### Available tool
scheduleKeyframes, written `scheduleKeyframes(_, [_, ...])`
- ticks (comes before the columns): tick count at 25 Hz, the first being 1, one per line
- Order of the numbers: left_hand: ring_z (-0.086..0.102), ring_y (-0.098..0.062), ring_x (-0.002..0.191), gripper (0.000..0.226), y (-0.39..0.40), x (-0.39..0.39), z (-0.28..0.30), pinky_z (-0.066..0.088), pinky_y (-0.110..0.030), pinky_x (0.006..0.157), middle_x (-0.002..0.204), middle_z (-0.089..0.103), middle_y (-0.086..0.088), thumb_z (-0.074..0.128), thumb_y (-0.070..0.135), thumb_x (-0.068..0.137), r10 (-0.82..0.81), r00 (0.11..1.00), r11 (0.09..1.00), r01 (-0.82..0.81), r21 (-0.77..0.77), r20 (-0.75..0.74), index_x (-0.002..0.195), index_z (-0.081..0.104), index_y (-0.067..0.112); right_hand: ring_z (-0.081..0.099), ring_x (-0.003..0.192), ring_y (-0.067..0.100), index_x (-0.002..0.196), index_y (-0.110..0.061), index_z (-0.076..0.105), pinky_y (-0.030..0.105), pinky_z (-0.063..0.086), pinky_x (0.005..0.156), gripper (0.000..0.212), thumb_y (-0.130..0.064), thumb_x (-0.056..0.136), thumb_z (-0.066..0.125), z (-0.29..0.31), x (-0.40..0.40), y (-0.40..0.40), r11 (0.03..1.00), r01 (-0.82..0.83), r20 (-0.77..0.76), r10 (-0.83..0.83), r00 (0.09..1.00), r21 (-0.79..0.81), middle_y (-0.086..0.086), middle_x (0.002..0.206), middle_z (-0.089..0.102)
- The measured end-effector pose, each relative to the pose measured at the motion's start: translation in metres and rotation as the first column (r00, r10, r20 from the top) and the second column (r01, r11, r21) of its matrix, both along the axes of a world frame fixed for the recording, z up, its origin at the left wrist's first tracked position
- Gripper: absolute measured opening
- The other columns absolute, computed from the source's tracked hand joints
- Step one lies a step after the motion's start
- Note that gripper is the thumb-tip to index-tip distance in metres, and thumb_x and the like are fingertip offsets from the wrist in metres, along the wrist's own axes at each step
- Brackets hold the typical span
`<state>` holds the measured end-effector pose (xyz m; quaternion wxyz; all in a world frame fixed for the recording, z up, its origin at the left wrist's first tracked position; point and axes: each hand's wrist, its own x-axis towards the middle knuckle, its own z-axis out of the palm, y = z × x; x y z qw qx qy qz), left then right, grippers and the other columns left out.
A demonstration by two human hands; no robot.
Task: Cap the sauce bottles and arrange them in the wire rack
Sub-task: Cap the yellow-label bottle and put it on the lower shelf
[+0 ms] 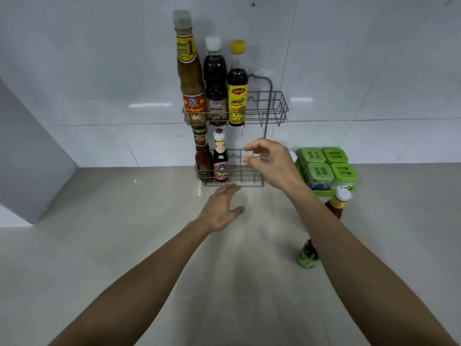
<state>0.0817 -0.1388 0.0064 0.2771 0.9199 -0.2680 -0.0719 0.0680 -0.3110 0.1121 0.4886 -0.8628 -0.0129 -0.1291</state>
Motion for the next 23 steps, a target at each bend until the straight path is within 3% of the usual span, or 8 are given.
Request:
scheduleKeyframes(3, [0.039, -0.021, 0.138, 0.054, -0.043, -0.019, 0.016, 0.031, -0.036, 0.115, 0.146, 0.046, -0.003, 0.064, 0.036, 0.091, -0.058, 0.998, 0.985, 0.051, -0.164, -0.035, 0.14, 0.049, 0.019, 0.068, 0.091, 0.006, 0.095, -0.017, 0.071, 0.023, 0.054, 0.086, 0.012, -0.018, 0.084, 0.073, 0.019, -0.051, -0.039, 0.995, 0.044, 0.17, -0.059, 0.984, 0.088, -0.01, 0.093, 0.071])
scheduleKeyframes(6, [0.045, -0.018, 0.132, 0.048, -0.088, -0.032, 0.029, 0.034, -0.034, 0.112, 0.142, 0.05, -0.004, 0.066, 0.033, 0.09, -0.096, 0.992, 0.964, 0.073, -0.257, -0.08, 0.135, 0.054, 0.021, 0.067, 0.082, 0.003, 0.096, -0.011, 0.071, 0.013, 0.05, 0.076, 0.011, -0.015, 0.086, 0.071, 0.015, -0.094, -0.082, 0.959, 0.22, 0.293, -0.265, 0.919, 0.18, -0.005, 0.089, 0.071])
scheduleKeyframes(10, [0.048, -0.014, 0.126, 0.048, -0.143, -0.046, 0.037, 0.037, -0.028, 0.105, 0.136, 0.053, -0.003, 0.07, 0.027, 0.089, -0.151, 0.974, 0.934, 0.084, -0.346, -0.171, 0.134, 0.055, 0.017, 0.063, 0.075, 0.008, 0.094, -0.015, 0.07, 0.021, 0.051, 0.07, 0.006, -0.014, 0.088, 0.068, -0.03, -0.126, -0.146, 0.849, 0.461, 0.217, -0.516, 0.828, 0.259, -0.003, 0.082, 0.069])
scheduleKeyframes(13, [0.047, -0.013, 0.125, 0.055, -0.17, -0.049, 0.031, 0.036, -0.027, 0.101, 0.137, 0.053, -0.004, 0.074, 0.024, 0.085, -0.165, 0.947, 0.926, 0.052, -0.375, -0.277, 0.135, 0.055, 0.016, 0.064, 0.072, 0.017, 0.1, -0.018, 0.072, 0.036, 0.056, 0.073, 0.016, -0.015, 0.085, 0.071, -0.093, -0.136, -0.185, 0.828, 0.556, -0.02, -0.556, 0.831, 0.064, 0.003, 0.083, 0.07])
scheduleKeyframes(17, [0.048, -0.017, 0.127, 0.062, -0.195, -0.052, 0.022, 0.037, -0.026, 0.097, 0.138, 0.052, -0.006, 0.077, 0.022, 0.082, -0.175, 0.931, 0.934, 0.054, -0.352, -0.322, 0.138, 0.052, 0.013, 0.066, 0.087, 0.022, 0.116, -0.017, 0.069, 0.034, 0.053, 0.082, 0.039, -0.017, 0.078, 0.077, -0.161, -0.149, -0.207, 0.875, 0.406, -0.358, -0.479, 0.801, -0.262, 0.008, 0.106, 0.07])
scheduleKeyframes(20, [0.05, -0.02, 0.122, 0.055, -0.208, -0.053, 0.014, 0.036, -0.025, 0.092, 0.132, 0.054, -0.009, 0.076, 0.021, 0.083, -0.177, 0.93, 0.934, 0.056, -0.353, -0.322, 0.134, 0.056, 0.012, 0.066, 0.096, 0.029, 0.109, -0.018, 0.071, 0.033, 0.05, 0.081, 0.033, -0.019, 0.076, 0.074, -0.182, -0.151, -0.207, 0.874, 0.293, -0.394, -0.445, 0.804, -0.389, 0.009, 0.107, 0.063])
scheduleKeyframes(23, [0.054, -0.022, 0.118, 0.044, -0.214, -0.052, 0.007, 0.038, -0.025, 0.092, 0.124, 0.058, -0.009, 0.074, 0.02, 0.086, -0.158, 0.94, 0.921, 0.03, -0.388, -0.303, 0.126, 0.061, 0.008, 0.066, 0.092, 0.031, 0.1, -0.016, 0.074, 0.032, 0.048, 0.077, 0.022, -0.021, 0.079, 0.073, -0.186, -0.148, -0.209, 0.864, 0.313, -0.365, -0.46, 0.809, -0.395, 0.009, 0.101, 0.061])
